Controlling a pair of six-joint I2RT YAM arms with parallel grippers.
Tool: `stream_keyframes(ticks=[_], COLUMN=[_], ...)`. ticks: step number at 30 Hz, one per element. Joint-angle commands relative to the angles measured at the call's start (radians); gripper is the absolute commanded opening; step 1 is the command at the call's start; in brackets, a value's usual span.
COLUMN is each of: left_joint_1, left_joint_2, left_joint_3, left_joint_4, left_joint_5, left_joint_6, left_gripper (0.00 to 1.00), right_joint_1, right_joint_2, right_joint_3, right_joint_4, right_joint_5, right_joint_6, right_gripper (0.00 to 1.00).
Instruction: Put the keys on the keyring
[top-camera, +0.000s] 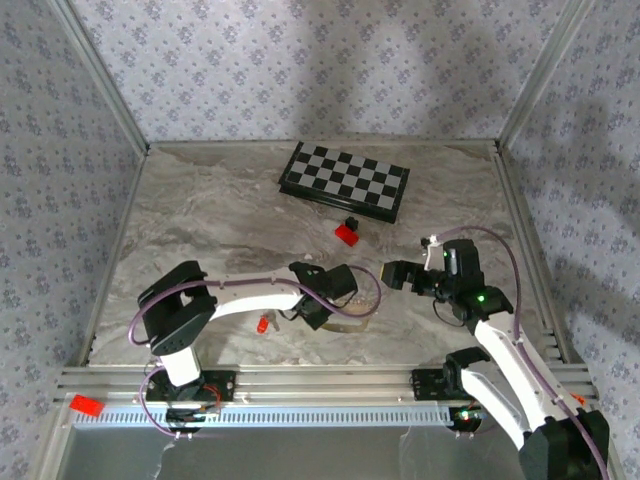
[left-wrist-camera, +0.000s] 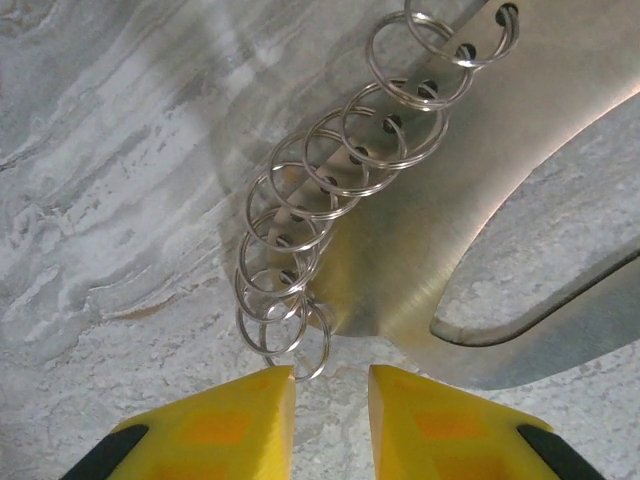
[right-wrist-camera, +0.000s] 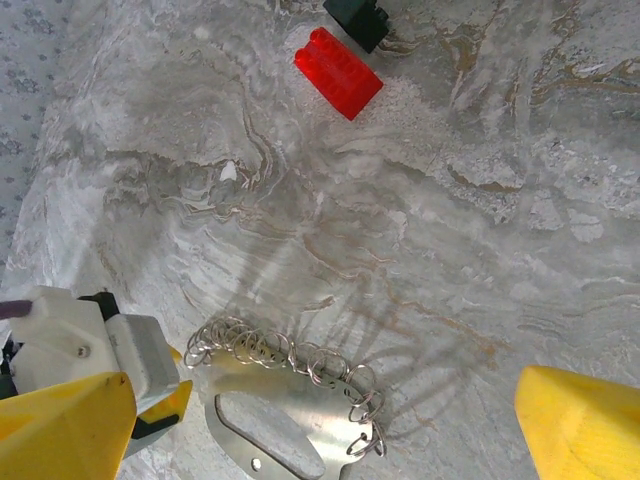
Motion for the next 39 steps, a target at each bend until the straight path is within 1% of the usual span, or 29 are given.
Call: stream_keyframes(ticks=[1,11,19,30,39], left_joint_1=[-0.011,-0.013,-0.017,-0.045,-0.047], left_joint_2=[0.030,0.056,0.065,0.085,0.108], left_joint_3=[0.034,0.062,0.061,0.074,0.079], left_joint_4=[-0.038,-0.069,-0.073,-0.084,-0.093], left_joint_5=[-0.026,-0.084,-0.095,-0.109,-0.171], left_joint_6=[0.018,0.036,0.042,0.055,0.045], left_gripper=[0.25,0.23,0.21,0.20,0.24], right_joint_1=[-0.013,-0.032,-0.065,-0.086,-0.096], right_joint_2=[-0.002,-0.003,-0.006,-0.018,-0.025], right_joint_3=[-0.007,0.000,0.018,0.020,0.022], right_joint_4=[-0.018,-0.037,-0.059,-0.066,-0.067], right_joint_5=[-0.029,-0.037,-0.052,-0.059,-0.061], right_joint_6=[-0.014,-0.033,-0.056,-0.065,-0.067], right_gripper=[0.99,0.99,0.99,0.99,0.99])
